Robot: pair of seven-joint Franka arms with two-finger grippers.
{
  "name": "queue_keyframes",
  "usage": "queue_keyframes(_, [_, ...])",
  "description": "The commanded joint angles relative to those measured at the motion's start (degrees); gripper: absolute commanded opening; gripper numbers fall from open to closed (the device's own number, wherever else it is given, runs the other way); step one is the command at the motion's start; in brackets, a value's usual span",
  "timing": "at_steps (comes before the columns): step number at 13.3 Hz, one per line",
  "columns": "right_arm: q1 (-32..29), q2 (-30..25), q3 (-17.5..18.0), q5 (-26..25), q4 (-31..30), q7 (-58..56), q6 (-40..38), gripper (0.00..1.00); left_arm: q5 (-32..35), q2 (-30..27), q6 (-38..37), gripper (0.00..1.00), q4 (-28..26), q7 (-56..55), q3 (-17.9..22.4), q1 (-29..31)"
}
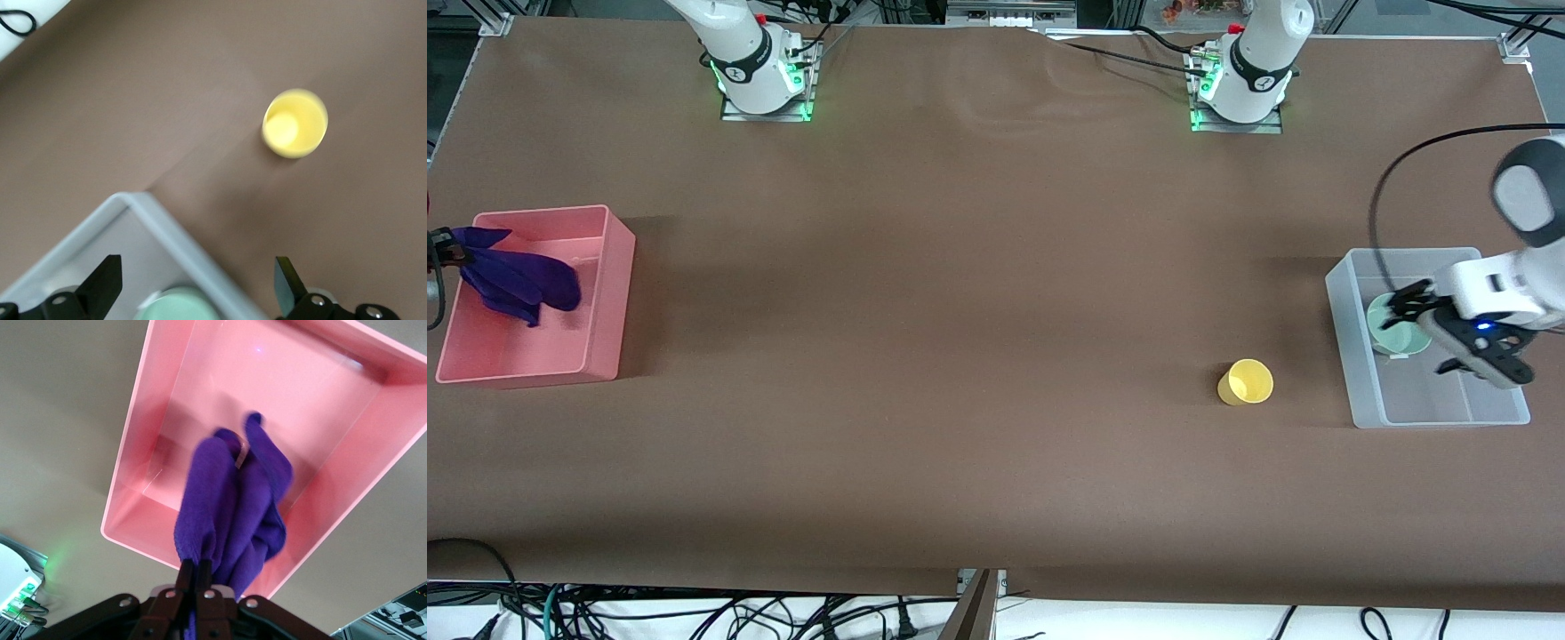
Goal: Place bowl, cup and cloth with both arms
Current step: 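Open the left gripper and move it to the yellow cup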
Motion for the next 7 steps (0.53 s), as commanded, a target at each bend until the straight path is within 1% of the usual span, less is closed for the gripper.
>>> queue_keyframes(1, [0.4,-2.8,0.0,2.7,-0.6,0.0,-0.1,1.0,-0.8,3.1,1.1,1.0,-0.7,-19.4,-2.3,-2.3])
queue_keyframes(2, [0.4,-3.0,0.0,4.1,0.2,0.1,-0.1,1.0,-0.9,4.6,1.8,1.0,-0.7,-23.4,-2.8,-2.5])
queue_keyframes(3, [0.4,-3.2,0.1,5.9,1.3,0.5,-0.2,1.0,-0.9,5.8,4.7,1.0,-0.8,-25.0,-2.8,-3.4])
queue_keyframes(5, [0.6,-4.9,1.2,6.9,2.9,3.3,-1.7,1.0,-1.9,9.6,10.0,1.0,-1.4,-25.8,-2.8,-4.2])
queue_keyframes(6, [0.6,-5.4,3.6,6.9,5.1,8.1,-4.0,1.0,-3.7,11.2,12.1,0.97,-1.7,-25.9,-2.8,-4.6])
queue_keyframes(7, [0.7,-5.6,6.6,6.5,7.6,15.1,-7.3,1.0,-6.3,12.7,12.8,0.83,-2.2,-25.9,-2.8,-5.2])
